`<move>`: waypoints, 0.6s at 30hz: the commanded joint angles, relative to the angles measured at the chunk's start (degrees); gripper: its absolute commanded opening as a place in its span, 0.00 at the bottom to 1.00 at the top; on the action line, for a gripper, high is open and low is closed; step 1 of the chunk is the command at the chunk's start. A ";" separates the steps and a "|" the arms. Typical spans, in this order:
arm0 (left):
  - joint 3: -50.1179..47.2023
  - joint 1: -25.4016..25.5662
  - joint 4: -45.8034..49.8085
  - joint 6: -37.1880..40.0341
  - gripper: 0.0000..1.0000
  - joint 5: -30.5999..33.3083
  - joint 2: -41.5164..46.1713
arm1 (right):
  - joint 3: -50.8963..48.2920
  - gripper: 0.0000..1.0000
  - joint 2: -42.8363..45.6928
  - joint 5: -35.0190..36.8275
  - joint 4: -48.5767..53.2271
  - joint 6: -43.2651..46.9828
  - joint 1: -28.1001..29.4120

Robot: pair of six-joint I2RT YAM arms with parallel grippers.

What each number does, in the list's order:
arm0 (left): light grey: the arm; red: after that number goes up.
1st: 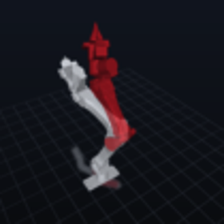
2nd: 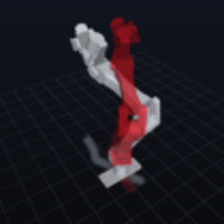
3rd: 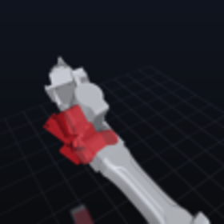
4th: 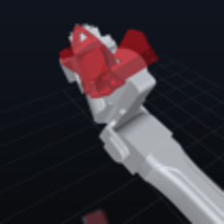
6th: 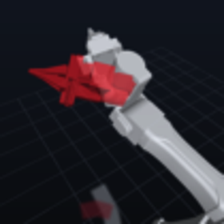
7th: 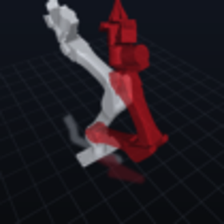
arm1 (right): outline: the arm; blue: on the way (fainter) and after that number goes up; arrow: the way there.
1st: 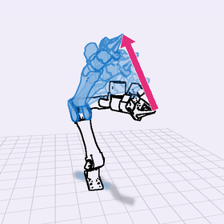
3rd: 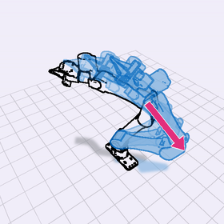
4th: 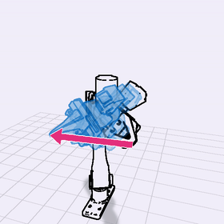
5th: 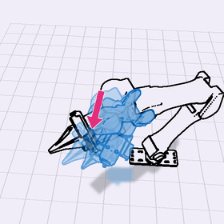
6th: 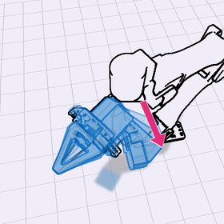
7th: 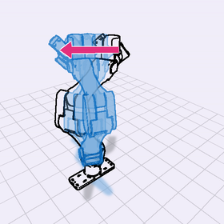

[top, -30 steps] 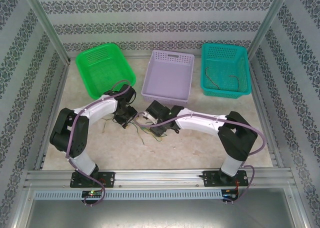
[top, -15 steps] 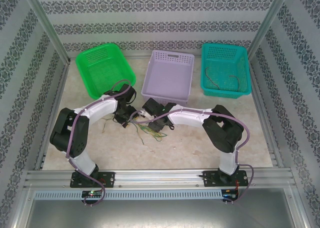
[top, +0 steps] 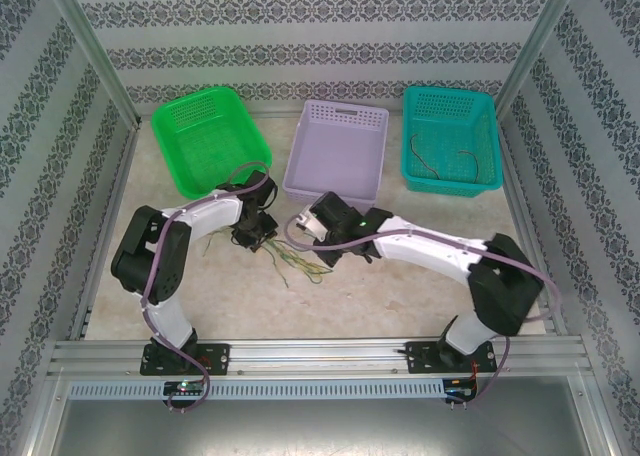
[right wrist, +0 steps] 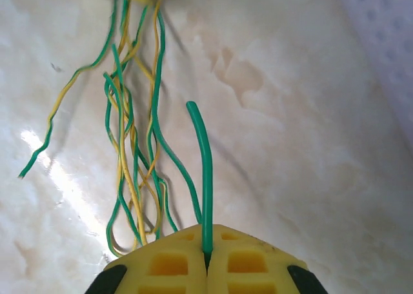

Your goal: Untangle the cables

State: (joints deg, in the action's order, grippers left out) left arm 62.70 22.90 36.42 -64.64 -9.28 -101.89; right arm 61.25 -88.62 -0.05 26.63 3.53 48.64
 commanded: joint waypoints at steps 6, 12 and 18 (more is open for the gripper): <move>-2.03 0.47 0.37 -0.28 0.11 5.41 0.63 | -4.75 0.00 14.27 0.58 5.65 -10.66 -10.48; -2.48 0.64 -1.10 -1.11 0.10 4.02 1.91 | -6.05 0.00 24.36 -4.75 5.95 -13.92 -18.51; 0.26 1.36 0.04 -0.35 0.15 4.87 4.10 | -3.83 0.00 28.35 -5.37 8.92 -14.73 -22.15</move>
State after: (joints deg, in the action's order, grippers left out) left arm 61.36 23.64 35.90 -65.14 -5.72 -99.55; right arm 55.77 -61.39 -3.66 32.82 -9.19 28.36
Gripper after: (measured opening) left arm 0.151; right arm 0.057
